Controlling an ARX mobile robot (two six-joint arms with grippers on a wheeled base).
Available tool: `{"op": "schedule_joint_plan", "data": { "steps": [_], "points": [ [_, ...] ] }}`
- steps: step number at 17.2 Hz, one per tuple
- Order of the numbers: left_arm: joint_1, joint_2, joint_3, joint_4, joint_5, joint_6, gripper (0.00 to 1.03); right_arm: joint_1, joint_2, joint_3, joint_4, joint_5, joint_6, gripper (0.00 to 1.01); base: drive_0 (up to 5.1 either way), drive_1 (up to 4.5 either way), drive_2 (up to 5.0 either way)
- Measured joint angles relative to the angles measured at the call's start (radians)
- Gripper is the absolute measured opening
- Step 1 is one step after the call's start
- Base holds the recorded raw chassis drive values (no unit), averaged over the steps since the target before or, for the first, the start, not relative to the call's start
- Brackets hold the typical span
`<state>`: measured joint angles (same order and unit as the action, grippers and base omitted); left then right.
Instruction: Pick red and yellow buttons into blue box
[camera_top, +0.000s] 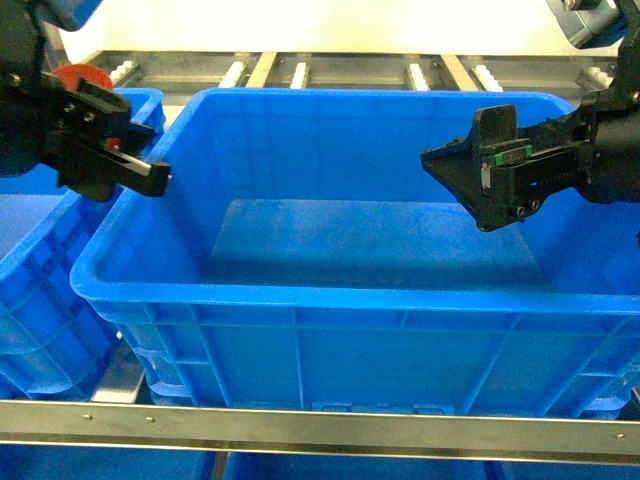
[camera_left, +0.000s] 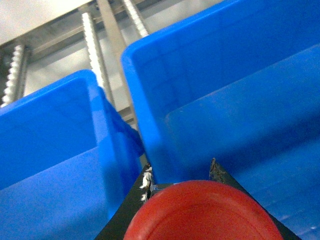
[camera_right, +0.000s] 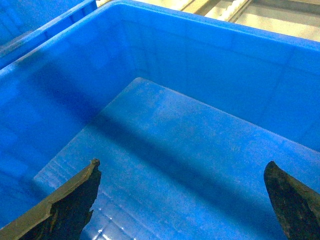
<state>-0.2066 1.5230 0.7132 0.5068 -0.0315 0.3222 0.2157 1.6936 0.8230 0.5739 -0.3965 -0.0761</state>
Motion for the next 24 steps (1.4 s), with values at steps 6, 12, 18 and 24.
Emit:
{"op": "schedule_joint_plan", "data": {
  "steps": [6, 12, 18, 24],
  "points": [
    [-0.063, 0.124, 0.171, -0.205, 0.077, -0.116, 0.27, 0.000, 0.000, 0.000, 0.000, 0.000, 0.000, 0.98, 0.0, 0.00, 0.0],
    [-0.063, 0.132, 0.192, -0.223, 0.114, -0.245, 0.89, 0.000, 0.000, 0.000, 0.000, 0.000, 0.000, 0.98, 0.0, 0.00, 0.0],
    [-0.064, 0.123, -0.011, 0.288, -0.160, -0.294, 0.75, 0.030, 0.006, -0.076, 0.256, 0.255, 0.030, 0.86, 0.0, 0.00, 0.0],
    [0.041, -0.129, -0.344, 0.530, -0.127, -0.316, 0.20, -0.055, -0.229, -0.426, 0.508, 0.559, 0.061, 0.31, 0.0, 0.00, 0.0]
  ]
}}
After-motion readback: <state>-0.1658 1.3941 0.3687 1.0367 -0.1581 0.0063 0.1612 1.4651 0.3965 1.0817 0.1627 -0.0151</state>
